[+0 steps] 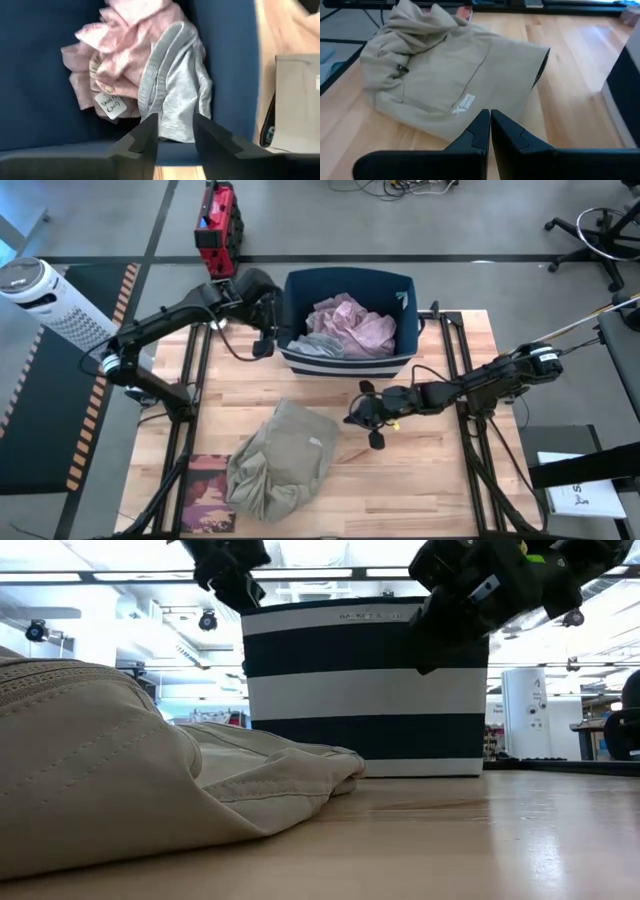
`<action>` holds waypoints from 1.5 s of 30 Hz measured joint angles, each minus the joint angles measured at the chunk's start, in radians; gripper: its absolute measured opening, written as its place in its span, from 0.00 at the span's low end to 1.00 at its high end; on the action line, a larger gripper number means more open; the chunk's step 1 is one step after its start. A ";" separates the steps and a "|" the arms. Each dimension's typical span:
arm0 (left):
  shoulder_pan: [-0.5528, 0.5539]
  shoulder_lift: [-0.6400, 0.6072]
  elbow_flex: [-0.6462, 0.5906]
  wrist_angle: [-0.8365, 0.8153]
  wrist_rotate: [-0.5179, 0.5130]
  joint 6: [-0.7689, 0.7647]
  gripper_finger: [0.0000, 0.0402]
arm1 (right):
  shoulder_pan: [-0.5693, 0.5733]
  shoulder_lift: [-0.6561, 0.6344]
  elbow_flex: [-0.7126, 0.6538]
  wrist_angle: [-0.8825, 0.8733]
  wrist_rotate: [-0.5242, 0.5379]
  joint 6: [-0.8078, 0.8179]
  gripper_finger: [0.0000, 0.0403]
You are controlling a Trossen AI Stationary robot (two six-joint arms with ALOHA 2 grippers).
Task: Sort clothes
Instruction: Adjust the laundry bin, then put the gray long pants into the laundry bin
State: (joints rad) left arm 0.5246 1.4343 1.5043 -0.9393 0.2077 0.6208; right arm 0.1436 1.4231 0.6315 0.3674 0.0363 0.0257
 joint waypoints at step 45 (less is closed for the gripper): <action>-0.605 -0.725 -0.769 0.374 -0.077 -0.645 0.47 | 0.146 0.025 0.135 -0.294 0.119 -0.071 0.46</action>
State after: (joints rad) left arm -0.0803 0.7090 0.7351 -0.5656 0.1304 -0.0247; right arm 0.2896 1.4485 0.7665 0.0734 0.1552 -0.0456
